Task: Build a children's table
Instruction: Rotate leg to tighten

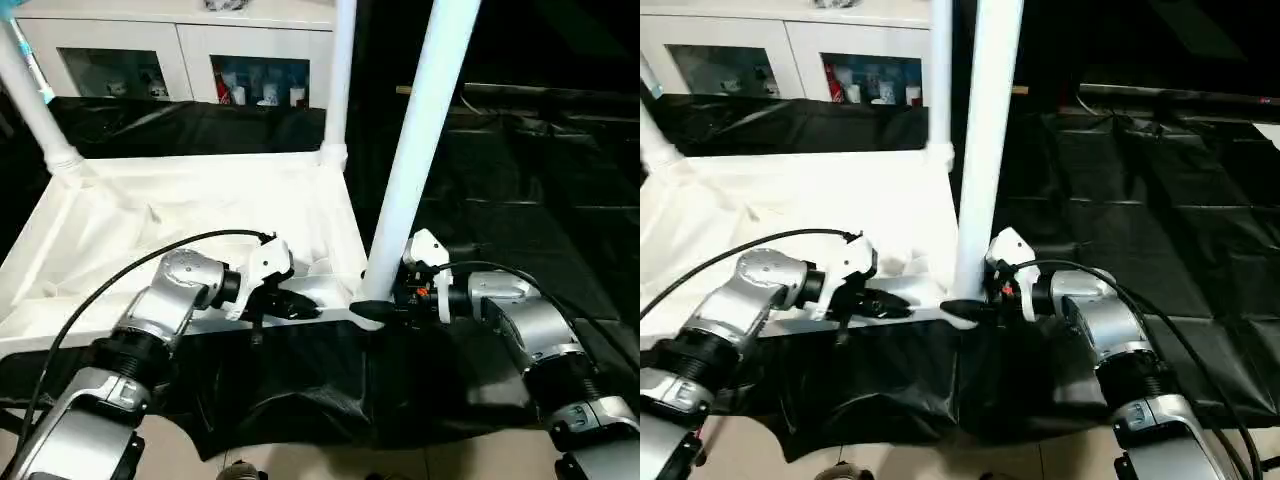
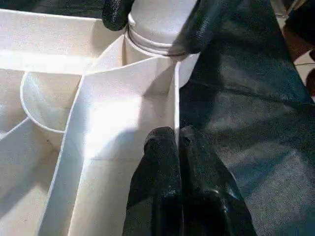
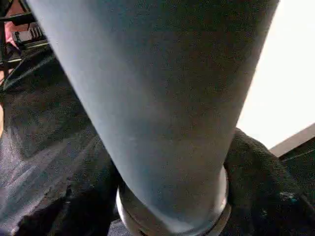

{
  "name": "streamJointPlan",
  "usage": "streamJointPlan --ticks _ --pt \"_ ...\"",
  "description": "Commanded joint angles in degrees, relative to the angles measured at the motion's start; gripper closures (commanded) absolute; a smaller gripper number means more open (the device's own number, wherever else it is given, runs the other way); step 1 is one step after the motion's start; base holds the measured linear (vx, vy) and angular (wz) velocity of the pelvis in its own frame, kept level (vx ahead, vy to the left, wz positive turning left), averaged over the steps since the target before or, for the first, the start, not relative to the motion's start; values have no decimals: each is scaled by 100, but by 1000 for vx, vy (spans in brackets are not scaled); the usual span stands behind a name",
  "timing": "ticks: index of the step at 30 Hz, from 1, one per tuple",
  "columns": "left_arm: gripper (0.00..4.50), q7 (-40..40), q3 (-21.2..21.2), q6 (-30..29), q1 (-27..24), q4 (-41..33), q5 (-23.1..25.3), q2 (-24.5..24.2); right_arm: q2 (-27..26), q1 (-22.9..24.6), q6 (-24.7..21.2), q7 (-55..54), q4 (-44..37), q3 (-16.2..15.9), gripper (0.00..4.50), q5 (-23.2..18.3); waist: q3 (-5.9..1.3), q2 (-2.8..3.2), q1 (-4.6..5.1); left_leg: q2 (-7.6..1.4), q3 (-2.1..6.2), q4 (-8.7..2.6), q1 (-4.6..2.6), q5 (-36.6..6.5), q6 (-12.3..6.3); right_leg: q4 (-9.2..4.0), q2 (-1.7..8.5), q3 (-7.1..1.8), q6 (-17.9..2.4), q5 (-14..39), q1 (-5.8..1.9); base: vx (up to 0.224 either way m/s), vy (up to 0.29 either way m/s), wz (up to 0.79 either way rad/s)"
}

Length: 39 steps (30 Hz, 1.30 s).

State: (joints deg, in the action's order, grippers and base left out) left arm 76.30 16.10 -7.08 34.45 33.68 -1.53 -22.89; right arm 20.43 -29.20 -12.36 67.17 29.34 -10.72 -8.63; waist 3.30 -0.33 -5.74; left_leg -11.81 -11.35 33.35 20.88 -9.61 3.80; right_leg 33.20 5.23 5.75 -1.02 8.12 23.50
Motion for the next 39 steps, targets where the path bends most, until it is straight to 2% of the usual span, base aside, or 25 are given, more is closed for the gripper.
streamJointPlan --ticks 1,6,9,10,11,12,13,14,15,16,17,18,19,21,24,26,28,30,31,36,38,39 --pt "450 95 85 -31 27 -261 -110 31 -17 77 -100 237 -219 -197 184 -43 -423 -32 0 -193 76 -376 -80 -1342 -203 -330 348 -296 -1082 1832 -299 0 0 0" --pt "450 -118 15 -21 60 -194 -91 119 -106 122 -98 86 -220 -188 191 -45 -427 -34 1 -188 70 -370 -78 -1308 -205 -324 344 -297 -1111 1742 -297 0 0 0" --pt "450 -434 -65 3 144 -59 -32 238 -286 107 -46 -325 -61 -90 193 21 -414 -14 3 -187 82 -376 -84 -1423 -156 -349 353 -292 -1071 1921 -290 0 0 0" --pt "450 -793 -150 46 250 115 34 370 -501 57 20 -858 173 24 193 123 -398 -16 39 -169 80 -377 -88 -1520 -92 -376 351 -292 -1039 2079 -260 0 0 0" --pt "450 -921 -183 65 291 181 52 419 -586 32 51 -1078 270 66 193 166 -395 -25 42 -161 94 -380 -95 -1604 -58 -400 364 -283 -995 2239 -269 0 0 0" --pt "450 -1292 -269 33 418 331 87 578 -865 -83 78 -1854 598 227 193 267 -373 -21 92 -149 102 -383 -108 -1759 13 -437 361 -276 -901 2557 -241 0 0 0" --pt "450 -1382 -287 0 450 360 92 625 -947 -121 84 -2063 693 280 193 278 -378 -16 118 -137 131 -384 -130 -1874 76 -464 375 -249 -793 2869 -250 0 0 0" --pt "450 -1585 -313 -40 516 421 117 735 -1131 -215 91 -2532 912 401 193 290 -375 -30 144 -133 135 -389 -109 -1887 79 -478 374 -244 -729 2977 -264 0 0 0" --pt "450 -1619 -317 -45 527 431 122 753 -1162 -232 92 -2611 949 421 194 292 -381 -19 164 -135 141 -390 -114 -1890 90 -499 380 -244 -657 3047 -252 0 0 0" --pt "450 -1915 -334 -98 626 524 165 920 -1448 -398 96 -3304 1278 623 194 258 -388 -5 174 -136 143 -388 -135 -1876 88 -508 378 -247 -646 3010 -242 0 0 0" --pt "450 -1915 -334 -98 626 524 165 920 -1448 -398 96 -3304 1278 623 194 258 -382 -2 202 -135 137 -390 -139 -1904 86 -512 372 -251 -677 2990 -220 0 0 0" --pt "450 -2041 -338 -125 670 565 181 991 -1569 -471 95 -3594 1413 713 194 234 -388 -16 229 -123 146 -388 -128 -1917 85 -511 361 -235 -668 2974 -244 0 0 0" --pt "450 -2290 -345 -120 758 652 224 1125 -1781 -594 146 -4043 1599 837 194 219 -389 5 243 -126 142 -390 -137 -1917 74 -512 361 -243 -696 2905 -230 0 0 0" --pt "450 -2353 -344 -113 816 657 185 1295 -2035 -740 337 -4267 1745 847 194 278 -402 2 255 -128 137 -389 -124 -1877 64 -492 355 -249 -743 2727 -241 0 0 0" --pt "450 -2299 -329 -100 820 650 182 1335 -2112 -796 464 -4241 1799 822 194 335 -420 11 241 -138 117 -391 -98 -1725 -13 -423 345 -277 -905 2188 -266 0 0 0" --pt "450 -2213 -269 -83 797 628 205 1317 -2142 -833 569 -3959 1796 783 124 294 -431 14 230 -138 100 -384 -103 -1634 -65 -385 334 -288 -1023 1877 -272 0 0 0" --pt "450 -2085 -203 -68 738 587 231 1249 -2139 -881 595 -3599 1801 815 119 171 -444 7 225 -134 91 -378 -77 -1461 -139 -342 337 -293 -1150 1563 -312 0 0 0" --pt "450 -1964 -174 -76 679 534 229 1170 -2055 -872 589 -3344 1754 773 111 146 -441 4 221 -135 89 -378 -66 -1384 -197 -333 344 -294 -1185 1495 -329 0 0 0" --pt "450 -1880 -155 -84 639 494 230 1111 -1973 -845 573 -3128 1689 716 84 138 -442 6 220 -137 91 -378 -65 -1376 -204 -330 343 -292 -1189 1498 -334 0 0 0" --pt "450 -1521 -95 -83 490 329 214 880 -1564 -669 499 -2338 1340 459 42 151 -433 13 189 -168 79 -376 -82 -1385 -249 -329 332 -287 -1243 1509 -331 0 0 0" --pt "450 -1127 -45 -51 365 155 149 690 -1180 -484 422 -1616 983 258 42 137 -423 7 153 -177 73 -379 -93 -1446 -232 -337 326 -287 -1207 1618 -320 0 0 0" --pt "450 -1127 -45 -51 365 155 149 690 -1180 -484 422 -1616 983 258 42 137 -425 9 132 -181 80 -380 -90 -1449 -234 -331 326 -282 -1191 1635 -332 0 0 0"
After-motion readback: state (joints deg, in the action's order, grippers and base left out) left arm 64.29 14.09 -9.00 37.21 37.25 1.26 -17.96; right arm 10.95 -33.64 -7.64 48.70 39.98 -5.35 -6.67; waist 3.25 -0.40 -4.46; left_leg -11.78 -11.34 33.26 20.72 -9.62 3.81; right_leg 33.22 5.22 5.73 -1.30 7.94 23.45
